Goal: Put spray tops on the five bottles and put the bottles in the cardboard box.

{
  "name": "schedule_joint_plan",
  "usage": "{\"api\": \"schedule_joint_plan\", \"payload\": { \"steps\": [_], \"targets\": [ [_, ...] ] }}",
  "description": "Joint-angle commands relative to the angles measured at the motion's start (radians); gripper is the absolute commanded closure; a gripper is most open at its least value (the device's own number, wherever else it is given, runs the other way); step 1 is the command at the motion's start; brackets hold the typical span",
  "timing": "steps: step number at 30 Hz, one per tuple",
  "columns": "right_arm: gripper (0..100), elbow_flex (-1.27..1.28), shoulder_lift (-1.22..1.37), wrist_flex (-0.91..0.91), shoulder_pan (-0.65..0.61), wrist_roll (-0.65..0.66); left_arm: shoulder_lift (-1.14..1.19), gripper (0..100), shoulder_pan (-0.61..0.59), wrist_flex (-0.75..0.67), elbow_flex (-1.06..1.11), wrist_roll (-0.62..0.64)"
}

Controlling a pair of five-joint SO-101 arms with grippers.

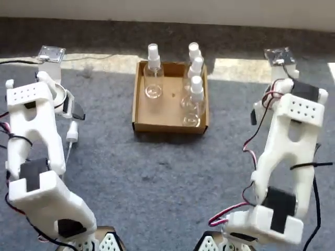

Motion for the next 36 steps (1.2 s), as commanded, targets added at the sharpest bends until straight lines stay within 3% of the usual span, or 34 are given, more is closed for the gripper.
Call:
{"api": "schedule_joint_plan", "payload": {
  "steps": [1, 5, 17, 23, 30, 36],
  "targets": [
    [99.5, 0.292, -0.225, -0.157, -0.013, 0.017, 0.073, 73, 0.008, 0.005, -0.088, 0.005],
    [99.5, 0.472, -0.366, -0.186, -0.013, 0.018, 0.145, 76, 0.015, 0.003, -0.099, 0.002],
    [99.5, 0.509, -0.473, -0.139, -0.053, 0.018, 0.285, 80, 0.002, 0.006, -0.091, -0.061],
    [99.5, 0.507, -0.475, -0.140, -0.177, 0.017, 0.329, 95, 0.004, 0.009, -0.091, -0.127],
    [99.5, 0.503, -0.475, -0.140, -0.357, 0.008, 0.200, 99, -0.021, 0.011, -0.094, -0.130],
    [99.5, 0.503, -0.605, -0.150, -0.572, -0.178, -0.031, 99, -0.035, 0.075, -0.090, -0.130]
  ]
}}
